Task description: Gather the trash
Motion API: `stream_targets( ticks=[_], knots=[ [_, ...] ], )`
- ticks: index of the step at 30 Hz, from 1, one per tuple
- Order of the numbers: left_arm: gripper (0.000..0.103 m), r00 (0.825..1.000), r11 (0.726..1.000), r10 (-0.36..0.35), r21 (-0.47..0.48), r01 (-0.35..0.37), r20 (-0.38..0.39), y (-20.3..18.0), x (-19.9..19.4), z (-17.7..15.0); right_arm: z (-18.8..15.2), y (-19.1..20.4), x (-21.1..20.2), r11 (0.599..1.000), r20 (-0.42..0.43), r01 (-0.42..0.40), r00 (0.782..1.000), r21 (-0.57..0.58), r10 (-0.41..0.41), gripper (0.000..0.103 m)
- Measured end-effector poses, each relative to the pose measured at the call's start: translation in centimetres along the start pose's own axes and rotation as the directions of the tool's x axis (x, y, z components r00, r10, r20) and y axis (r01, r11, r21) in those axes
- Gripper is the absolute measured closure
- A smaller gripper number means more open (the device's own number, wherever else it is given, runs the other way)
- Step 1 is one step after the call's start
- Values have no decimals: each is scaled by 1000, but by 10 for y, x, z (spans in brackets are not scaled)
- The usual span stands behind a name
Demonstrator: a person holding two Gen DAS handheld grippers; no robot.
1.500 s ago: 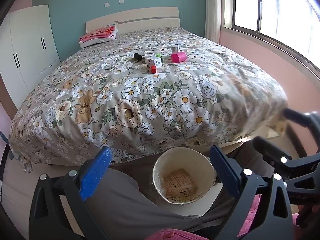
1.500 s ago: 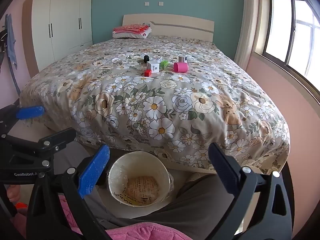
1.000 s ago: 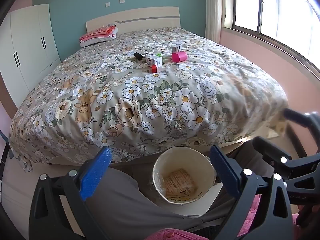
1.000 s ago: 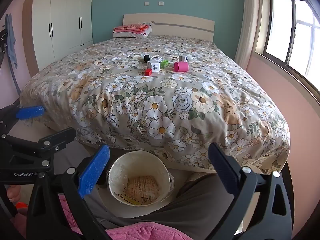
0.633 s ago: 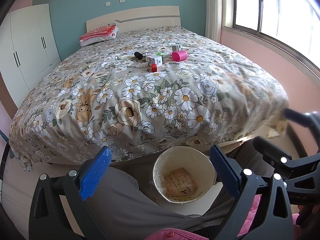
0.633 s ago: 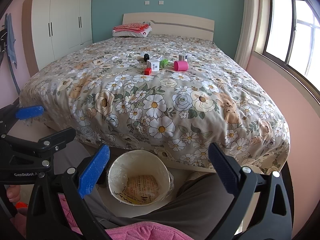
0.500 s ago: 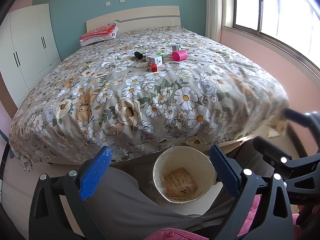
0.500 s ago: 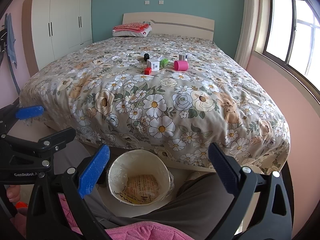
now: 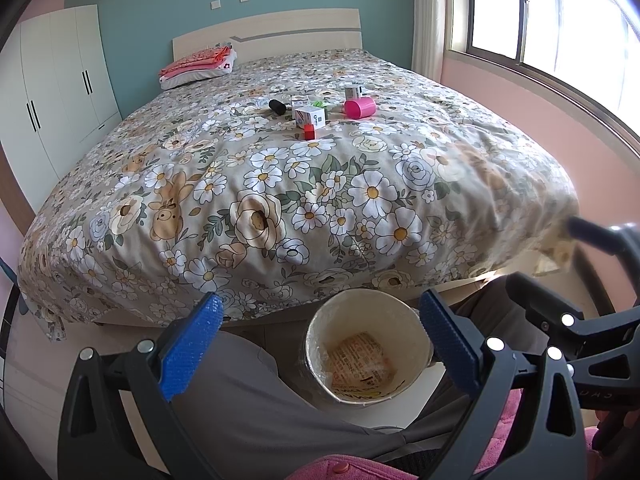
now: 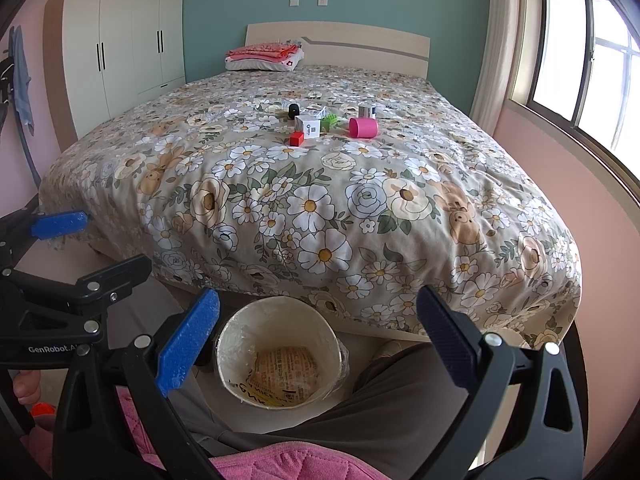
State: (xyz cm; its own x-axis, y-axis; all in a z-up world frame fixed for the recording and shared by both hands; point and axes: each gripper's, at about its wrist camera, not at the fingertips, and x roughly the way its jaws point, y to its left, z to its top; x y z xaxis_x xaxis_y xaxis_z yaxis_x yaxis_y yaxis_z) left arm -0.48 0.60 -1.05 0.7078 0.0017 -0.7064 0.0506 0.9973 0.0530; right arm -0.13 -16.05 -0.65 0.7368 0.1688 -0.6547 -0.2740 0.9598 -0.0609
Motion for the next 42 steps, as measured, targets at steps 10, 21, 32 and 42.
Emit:
stream_targets(
  ticks=[10, 21, 32, 42],
  knots=[
    [3, 1000, 1000, -3, -1, 3, -6, 1, 1, 6, 4, 2, 3, 1000, -4, -7, 1000, -13, 7, 7],
    [3, 1000, 1000, -1, 6, 1, -19, 3, 15, 20, 15, 0, 17, 1000, -15, -10, 1000, -14, 10, 7],
    [3, 1000, 1000, -1, 8, 2, -23, 4, 19, 24, 19, -1, 21, 1000, -19, -6, 1000, -17, 6, 7],
    [3, 1000, 1000, -1, 8, 1, -25, 3, 21, 26, 20, -3, 25, 1000, -23, -7, 1000, -15, 6, 7]
  ],
)
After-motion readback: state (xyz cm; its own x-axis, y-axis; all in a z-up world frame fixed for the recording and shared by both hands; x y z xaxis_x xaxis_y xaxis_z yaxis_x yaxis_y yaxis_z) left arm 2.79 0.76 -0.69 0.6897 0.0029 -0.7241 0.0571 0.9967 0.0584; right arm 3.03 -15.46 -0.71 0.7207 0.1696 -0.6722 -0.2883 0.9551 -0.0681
